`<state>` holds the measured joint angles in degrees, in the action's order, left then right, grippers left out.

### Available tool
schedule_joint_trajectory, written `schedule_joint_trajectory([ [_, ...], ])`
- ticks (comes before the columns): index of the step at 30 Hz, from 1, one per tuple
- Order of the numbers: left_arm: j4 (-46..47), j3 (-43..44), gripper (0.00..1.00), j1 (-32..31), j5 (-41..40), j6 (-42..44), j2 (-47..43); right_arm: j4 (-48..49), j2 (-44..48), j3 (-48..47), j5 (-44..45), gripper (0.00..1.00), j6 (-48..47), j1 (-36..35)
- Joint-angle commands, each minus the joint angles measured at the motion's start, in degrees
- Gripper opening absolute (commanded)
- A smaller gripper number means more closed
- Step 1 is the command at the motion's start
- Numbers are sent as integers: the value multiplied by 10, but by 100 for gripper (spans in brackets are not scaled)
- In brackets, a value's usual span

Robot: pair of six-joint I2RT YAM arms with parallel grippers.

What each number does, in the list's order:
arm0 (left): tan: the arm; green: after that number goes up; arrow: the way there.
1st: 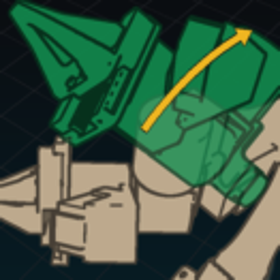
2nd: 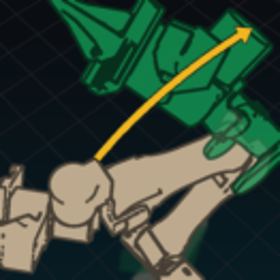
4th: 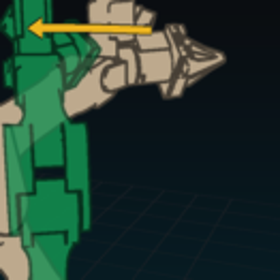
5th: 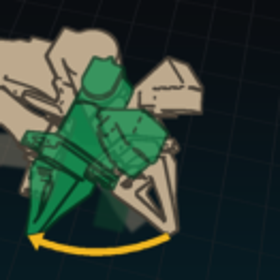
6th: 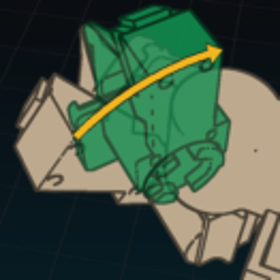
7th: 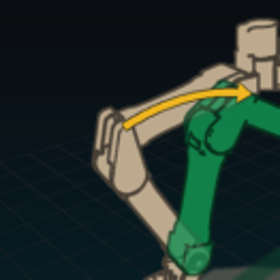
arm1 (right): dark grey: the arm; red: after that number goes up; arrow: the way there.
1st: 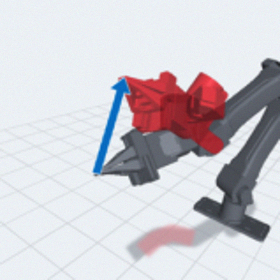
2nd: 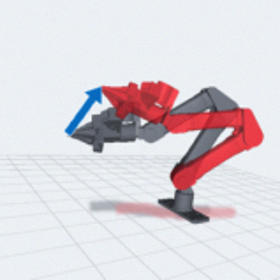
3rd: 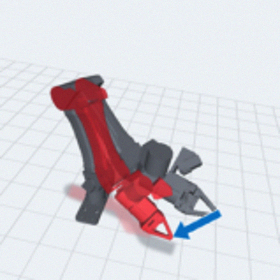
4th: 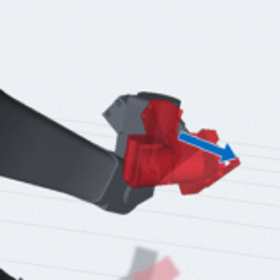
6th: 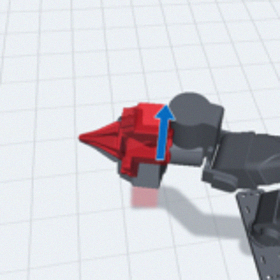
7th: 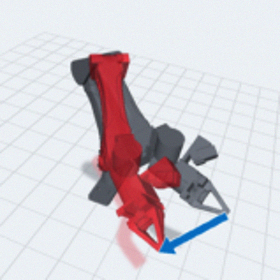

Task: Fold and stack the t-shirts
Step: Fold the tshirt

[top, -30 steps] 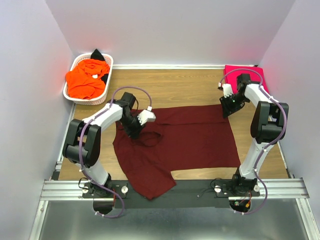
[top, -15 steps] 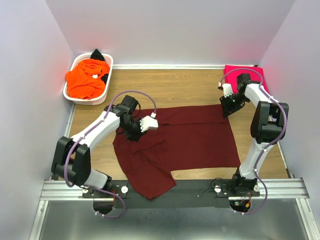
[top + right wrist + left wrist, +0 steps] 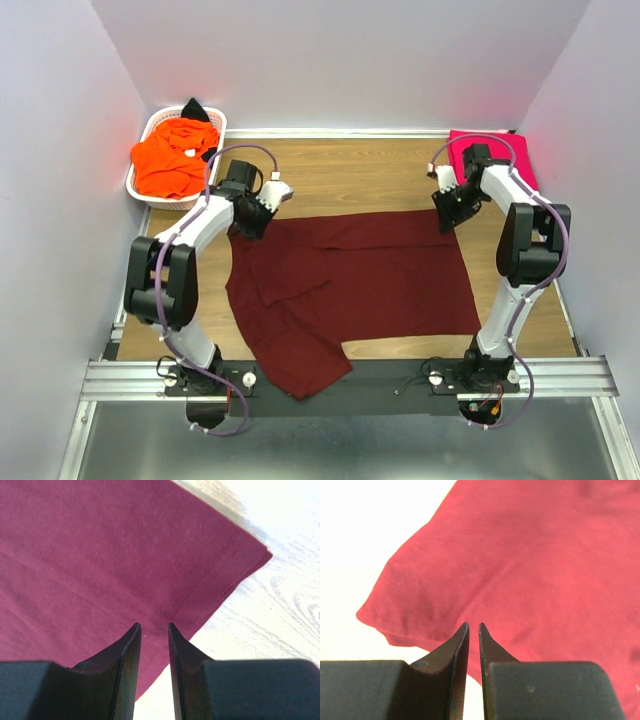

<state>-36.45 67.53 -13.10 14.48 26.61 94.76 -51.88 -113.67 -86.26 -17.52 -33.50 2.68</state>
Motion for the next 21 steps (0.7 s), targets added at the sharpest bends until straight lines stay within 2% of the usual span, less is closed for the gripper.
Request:
schedule_joint_trajectory([
  [1,38,9,21,14,-56,-57,60,20,-21,-27,33,35,29,-11],
  [9,52,65,20,62,-70,-62,160,49,-98,-63,87,34,77,-22],
  [15,37,178,19,90,-60,-62,251,63,-159,-137,115,34,96,-22],
  [21,9,306,19,95,-50,-54,320,60,-225,-259,101,38,112,-22],
])
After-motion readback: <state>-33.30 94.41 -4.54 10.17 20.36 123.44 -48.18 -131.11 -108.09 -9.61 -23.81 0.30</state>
